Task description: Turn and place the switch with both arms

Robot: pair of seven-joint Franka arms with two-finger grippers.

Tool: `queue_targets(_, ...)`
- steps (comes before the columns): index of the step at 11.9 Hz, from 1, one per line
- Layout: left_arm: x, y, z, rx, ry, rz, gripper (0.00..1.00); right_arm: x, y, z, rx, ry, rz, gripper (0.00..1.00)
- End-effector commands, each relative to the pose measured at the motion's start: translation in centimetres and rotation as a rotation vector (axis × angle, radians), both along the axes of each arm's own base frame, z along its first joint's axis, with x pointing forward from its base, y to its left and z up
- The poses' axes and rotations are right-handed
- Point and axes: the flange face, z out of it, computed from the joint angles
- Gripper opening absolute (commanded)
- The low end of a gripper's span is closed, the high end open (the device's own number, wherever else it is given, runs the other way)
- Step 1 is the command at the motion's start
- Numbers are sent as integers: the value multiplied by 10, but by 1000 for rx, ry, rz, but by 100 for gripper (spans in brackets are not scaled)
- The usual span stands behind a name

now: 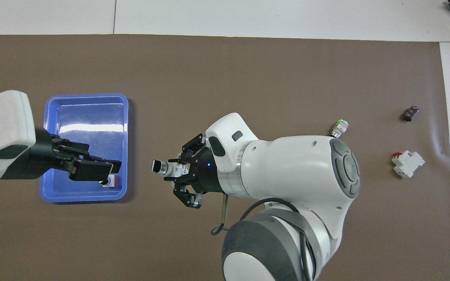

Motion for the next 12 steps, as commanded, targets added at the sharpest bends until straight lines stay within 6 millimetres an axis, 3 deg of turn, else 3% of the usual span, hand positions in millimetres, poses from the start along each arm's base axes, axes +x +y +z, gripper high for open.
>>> queue_targets(1, -17, -14, -2, -41, 20, 111, 79, -2, -4, 8, 24, 22, -10, 0)
queue_targets(3, -24, -32, -2, -47, 92, 226, 72, -2, -4, 9, 25, 18, -10, 0)
queue_targets(5, -26, -34, -5, -90, 156, 331, 67, -2, -5, 9, 25, 20, -12, 0)
queue_targets(8, -32, -45, -8, -96, 152, 323, 67, -4, -3, 10, 25, 22, -8, 0)
queue_targets(12, -29, -47, -19, -104, 151, 385, 57, -3, -4, 10, 25, 21, -10, 0)
